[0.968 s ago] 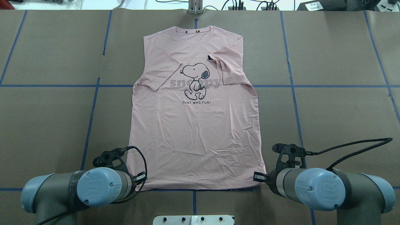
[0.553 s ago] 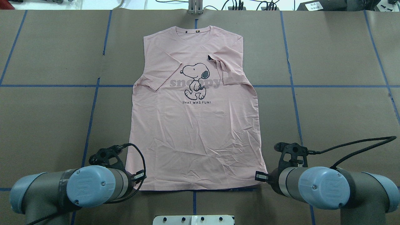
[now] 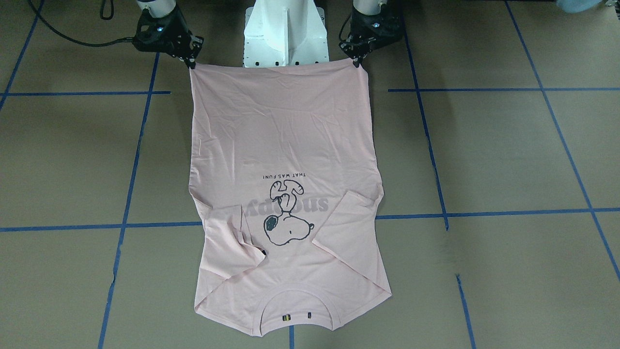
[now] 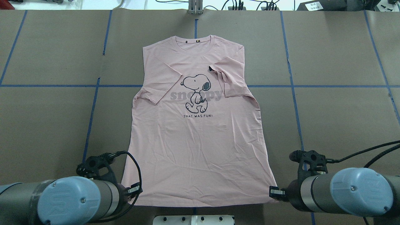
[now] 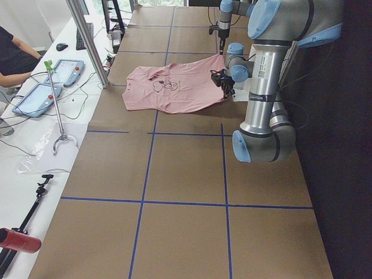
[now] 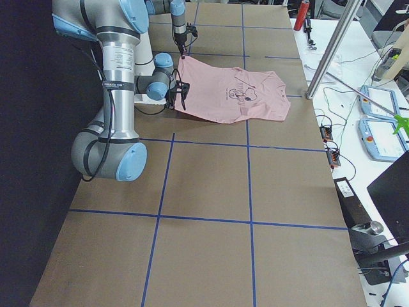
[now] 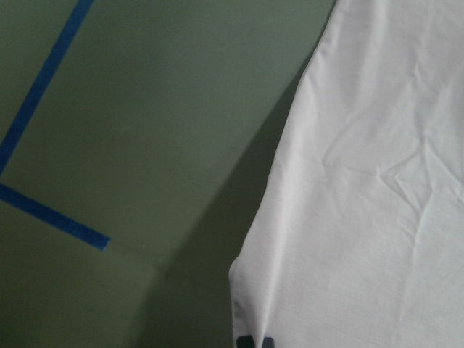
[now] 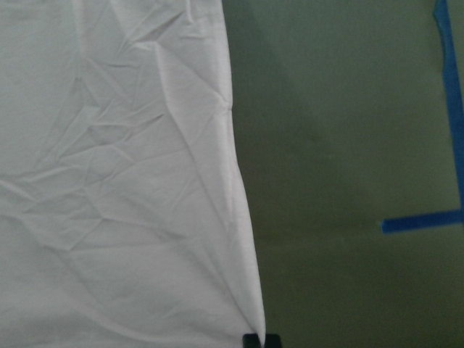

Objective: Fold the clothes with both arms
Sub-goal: 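Lift the hem with both grippers and fold it toward the collar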

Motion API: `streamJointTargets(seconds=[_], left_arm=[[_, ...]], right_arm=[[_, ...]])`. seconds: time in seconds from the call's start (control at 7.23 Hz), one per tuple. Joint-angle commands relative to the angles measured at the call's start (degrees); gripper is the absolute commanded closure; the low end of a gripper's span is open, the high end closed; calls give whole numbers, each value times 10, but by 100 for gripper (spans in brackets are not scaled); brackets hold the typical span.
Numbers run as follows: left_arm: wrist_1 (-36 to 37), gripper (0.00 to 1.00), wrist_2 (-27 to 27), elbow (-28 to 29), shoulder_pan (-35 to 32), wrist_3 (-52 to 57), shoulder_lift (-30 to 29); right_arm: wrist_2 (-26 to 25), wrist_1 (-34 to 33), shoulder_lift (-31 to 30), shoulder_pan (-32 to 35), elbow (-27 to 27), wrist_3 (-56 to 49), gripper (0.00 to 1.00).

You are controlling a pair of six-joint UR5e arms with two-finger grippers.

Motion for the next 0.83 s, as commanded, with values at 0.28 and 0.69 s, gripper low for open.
streamJointTargets(seconds=[0.28, 0.69], left_arm=[[52, 100, -30, -66, 33, 10, -9], [51, 100, -31, -5, -132, 137, -46]], right_arm=[[67, -1, -8, 27, 40, 0, 100], [59, -1, 126, 176, -54, -69, 100]])
